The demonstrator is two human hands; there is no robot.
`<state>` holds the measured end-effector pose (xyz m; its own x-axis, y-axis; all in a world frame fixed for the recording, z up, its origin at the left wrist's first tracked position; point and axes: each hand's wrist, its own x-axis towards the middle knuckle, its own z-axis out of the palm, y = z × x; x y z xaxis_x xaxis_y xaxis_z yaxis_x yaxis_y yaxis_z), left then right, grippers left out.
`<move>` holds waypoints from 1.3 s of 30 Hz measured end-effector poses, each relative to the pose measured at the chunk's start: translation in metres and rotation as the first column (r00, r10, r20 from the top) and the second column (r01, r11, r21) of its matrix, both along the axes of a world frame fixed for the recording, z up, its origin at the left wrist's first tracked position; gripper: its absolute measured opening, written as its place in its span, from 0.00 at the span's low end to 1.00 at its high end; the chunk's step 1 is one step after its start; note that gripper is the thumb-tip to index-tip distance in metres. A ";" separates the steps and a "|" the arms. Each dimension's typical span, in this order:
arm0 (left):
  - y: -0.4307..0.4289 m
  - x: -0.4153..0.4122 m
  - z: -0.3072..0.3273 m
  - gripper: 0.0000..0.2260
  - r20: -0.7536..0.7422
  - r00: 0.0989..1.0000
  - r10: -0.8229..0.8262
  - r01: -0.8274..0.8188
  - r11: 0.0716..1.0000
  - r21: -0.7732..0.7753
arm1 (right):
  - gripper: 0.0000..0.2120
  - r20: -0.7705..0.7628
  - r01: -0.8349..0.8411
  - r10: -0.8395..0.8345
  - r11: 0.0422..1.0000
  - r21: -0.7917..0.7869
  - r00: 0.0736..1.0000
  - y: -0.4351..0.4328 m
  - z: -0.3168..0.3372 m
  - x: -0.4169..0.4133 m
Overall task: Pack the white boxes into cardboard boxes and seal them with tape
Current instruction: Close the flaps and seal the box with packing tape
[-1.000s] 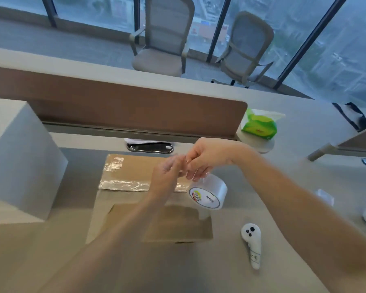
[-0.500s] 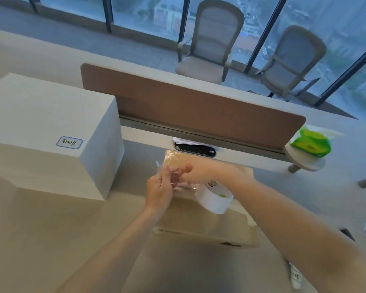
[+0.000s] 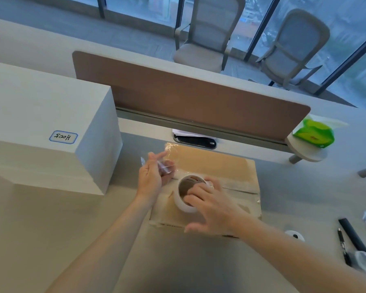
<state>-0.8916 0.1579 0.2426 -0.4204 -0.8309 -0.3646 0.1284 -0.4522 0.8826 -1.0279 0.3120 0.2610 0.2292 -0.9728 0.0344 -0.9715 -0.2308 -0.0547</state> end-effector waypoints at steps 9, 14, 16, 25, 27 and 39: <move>-0.011 0.009 -0.001 0.22 0.166 0.980 0.109 -0.095 0.992 -0.088 | 0.06 0.648 0.246 -0.266 0.961 0.123 0.714 -0.003 0.034 -0.038; -0.014 0.008 -0.014 0.20 0.239 0.959 0.150 -0.147 0.989 -0.030 | 0.19 0.519 0.288 -0.383 0.923 0.256 0.764 -0.025 0.039 -0.048; -0.013 0.012 -0.020 0.17 0.236 0.961 0.143 -0.138 0.990 -0.036 | 0.17 0.491 0.333 -0.441 0.896 0.294 0.751 -0.028 0.040 -0.052; -0.009 0.024 -0.049 0.14 0.254 0.957 0.138 -0.148 0.989 0.020 | 0.14 0.327 0.291 -0.426 0.874 0.388 0.843 -0.046 0.047 -0.049; -0.010 0.025 -0.054 0.14 0.269 0.957 0.112 -0.123 0.992 0.023 | 0.14 0.295 0.291 -0.419 0.872 0.394 0.858 -0.050 0.044 -0.050; 0.001 0.026 -0.077 0.22 0.198 0.944 -0.265 0.196 0.931 0.309 | 0.18 0.213 0.343 -0.469 0.827 0.445 0.857 -0.061 0.046 -0.047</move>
